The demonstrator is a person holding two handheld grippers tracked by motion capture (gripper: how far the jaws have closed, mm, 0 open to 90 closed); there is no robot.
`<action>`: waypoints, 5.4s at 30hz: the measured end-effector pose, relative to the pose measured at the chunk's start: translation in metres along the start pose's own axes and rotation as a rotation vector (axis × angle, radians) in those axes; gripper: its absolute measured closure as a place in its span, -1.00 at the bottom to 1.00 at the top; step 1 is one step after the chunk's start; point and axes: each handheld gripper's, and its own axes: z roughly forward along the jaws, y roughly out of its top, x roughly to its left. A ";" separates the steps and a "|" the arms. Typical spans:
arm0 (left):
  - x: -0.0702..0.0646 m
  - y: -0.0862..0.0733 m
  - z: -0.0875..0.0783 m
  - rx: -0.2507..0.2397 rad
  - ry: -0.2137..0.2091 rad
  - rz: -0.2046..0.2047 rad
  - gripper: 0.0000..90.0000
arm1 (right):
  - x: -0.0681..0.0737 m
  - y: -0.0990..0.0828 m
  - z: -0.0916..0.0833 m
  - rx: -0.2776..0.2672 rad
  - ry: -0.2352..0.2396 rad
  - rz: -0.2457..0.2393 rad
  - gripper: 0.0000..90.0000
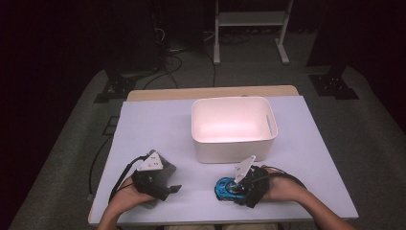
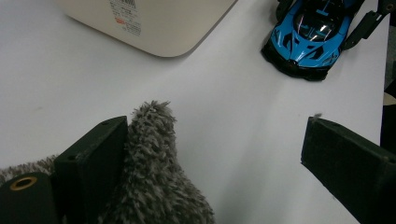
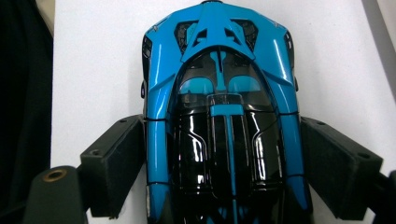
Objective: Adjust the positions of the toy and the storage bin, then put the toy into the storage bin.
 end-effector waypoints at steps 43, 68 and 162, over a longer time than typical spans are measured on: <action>0.003 -0.001 -0.002 -0.005 -0.003 -0.003 -0.83 | 0.000 0.010 -0.002 0.043 0.014 -0.035 -0.44; 0.005 -0.003 -0.001 -0.014 -0.001 -0.014 -0.83 | 0.011 0.047 -0.050 -0.049 0.058 -0.092 -0.44; 0.016 -0.014 -0.007 -0.010 0.012 -0.051 -0.83 | -0.132 0.117 -0.136 0.005 0.004 -0.042 -0.44</action>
